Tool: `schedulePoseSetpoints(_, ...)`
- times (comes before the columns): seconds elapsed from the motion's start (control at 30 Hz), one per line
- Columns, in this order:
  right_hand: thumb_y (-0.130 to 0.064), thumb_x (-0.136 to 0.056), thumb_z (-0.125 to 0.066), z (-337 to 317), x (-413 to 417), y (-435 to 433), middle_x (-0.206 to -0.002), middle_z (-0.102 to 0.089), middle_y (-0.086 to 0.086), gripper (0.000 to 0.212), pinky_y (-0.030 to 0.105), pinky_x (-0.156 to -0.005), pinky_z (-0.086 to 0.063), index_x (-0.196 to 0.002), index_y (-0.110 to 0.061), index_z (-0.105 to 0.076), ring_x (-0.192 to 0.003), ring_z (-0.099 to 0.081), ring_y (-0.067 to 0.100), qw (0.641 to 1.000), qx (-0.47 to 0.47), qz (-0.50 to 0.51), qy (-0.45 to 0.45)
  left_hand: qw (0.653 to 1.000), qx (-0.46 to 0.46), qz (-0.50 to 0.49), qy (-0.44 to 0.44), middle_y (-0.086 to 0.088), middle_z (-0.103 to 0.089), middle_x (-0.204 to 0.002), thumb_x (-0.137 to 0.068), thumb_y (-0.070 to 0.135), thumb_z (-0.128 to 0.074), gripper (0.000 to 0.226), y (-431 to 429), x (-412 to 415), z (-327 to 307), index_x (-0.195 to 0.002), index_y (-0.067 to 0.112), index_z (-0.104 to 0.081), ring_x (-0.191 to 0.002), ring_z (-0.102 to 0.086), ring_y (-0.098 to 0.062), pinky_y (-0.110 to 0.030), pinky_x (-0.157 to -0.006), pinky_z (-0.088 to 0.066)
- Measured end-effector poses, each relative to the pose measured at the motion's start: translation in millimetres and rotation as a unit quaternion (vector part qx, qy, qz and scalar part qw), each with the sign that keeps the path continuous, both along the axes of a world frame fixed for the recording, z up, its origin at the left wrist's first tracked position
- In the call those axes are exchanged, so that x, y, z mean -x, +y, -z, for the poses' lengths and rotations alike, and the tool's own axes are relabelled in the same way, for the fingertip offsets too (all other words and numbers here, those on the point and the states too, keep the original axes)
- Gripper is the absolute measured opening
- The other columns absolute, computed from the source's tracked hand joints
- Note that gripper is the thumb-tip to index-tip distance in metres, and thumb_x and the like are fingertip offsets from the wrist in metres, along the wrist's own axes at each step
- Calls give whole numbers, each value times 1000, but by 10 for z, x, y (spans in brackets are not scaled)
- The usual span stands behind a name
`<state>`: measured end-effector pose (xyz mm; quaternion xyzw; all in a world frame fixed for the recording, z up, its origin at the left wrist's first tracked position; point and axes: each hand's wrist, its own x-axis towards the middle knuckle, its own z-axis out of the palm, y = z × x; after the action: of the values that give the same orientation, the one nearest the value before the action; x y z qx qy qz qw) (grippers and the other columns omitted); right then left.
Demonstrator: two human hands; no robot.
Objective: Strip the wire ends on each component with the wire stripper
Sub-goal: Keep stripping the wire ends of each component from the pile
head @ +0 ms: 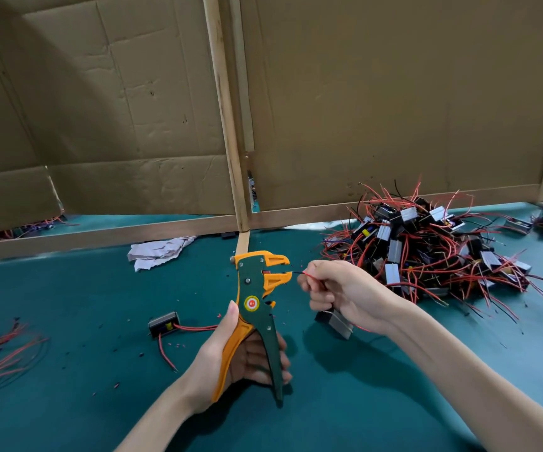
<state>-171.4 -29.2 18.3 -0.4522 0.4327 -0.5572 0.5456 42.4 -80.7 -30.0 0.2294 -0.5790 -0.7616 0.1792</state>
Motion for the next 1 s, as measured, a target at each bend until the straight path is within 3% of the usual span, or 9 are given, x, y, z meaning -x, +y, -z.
schedulePoseSetpoints(0.13, -7, -97, -31, -9, -24, 17, -72, -59, 10, 38, 23, -52, -41, -61, -11, -39, -49, -38, 14, 998, -8, -34, -51, 1000, 3, 25, -8, -29, -64, -94, -78, 71, -19, 89, 12, -2, -10, -97, -3, -65, -90, -65, -42, -38, -77, -52)
schedulePoseSetpoints(0.27, -12, -100, -31, -1, -18, 24, -70, -63, 9, 41, 28, -62, -52, -59, -12, -39, -55, -54, 20, 998, -22, -39, -40, 999, 9, 37, -9, -27, -65, -93, -78, 73, -18, 90, 17, -3, -4, -96, 0, -66, -91, -66, -41, -40, -79, -52)
schedulePoseSetpoints(0.4, -11, -99, -35, 6, -39, 17, -65, -57, 5, 40, 27, -59, -51, -59, -11, -42, -52, -48, 15, 996, -45, -37, -73, 999, 15, 52, -6, -27, -66, -95, -75, 82, -30, 91, 21, 1, -11, -96, 3, -69, -92, -66, -41, -40, -80, -52)
schedulePoseSetpoints(0.57, -9, -97, -36, 1, -60, 19, -62, -52, 4, 35, 26, -57, -50, -62, -11, -41, -49, -43, 13, 994, -50, -35, -86, 999, 20, 47, -7, -26, -66, -88, -75, 77, -28, 86, 26, 10, 12, -91, 3, -70, -84, -67, -40, -40, -76, -53)
schedulePoseSetpoints(0.8, -8, -95, -35, -5, -64, 12, -63, -49, 3, 34, 26, -55, -48, -62, -11, -41, -50, -39, 13, 996, -40, -38, -68, 998, 44, -25, -28, -23, -58, -69, -69, 83, -27, 86, 85, 30, 84, -73, 5, -65, -59, -60, -33, -36, -60, -51)
schedulePoseSetpoints(0.9, -11, -97, -35, 15, -67, 20, -64, -50, 4, 31, 27, -59, -48, -66, -11, -39, -52, -41, 14, 996, -35, -55, -60, 993, 51, -103, -23, -13, -50, -59, -63, 89, -27, 83, 156, 95, 141, -61, 13, -62, -46, -49, -25, -29, -49, -42)
schedulePoseSetpoints(1.0, -20, -92, -41, 15, -78, 36, -64, -54, 6, 23, 28, -65, -49, -71, -13, -37, -55, -48, 18, 995, -23, -82, -47, 993, 35, -112, -5, -12, -50, -58, -64, 92, -28, 85, 168, 131, 137, -60, 13, -62, -46, -49, -24, -28, -48, -42)
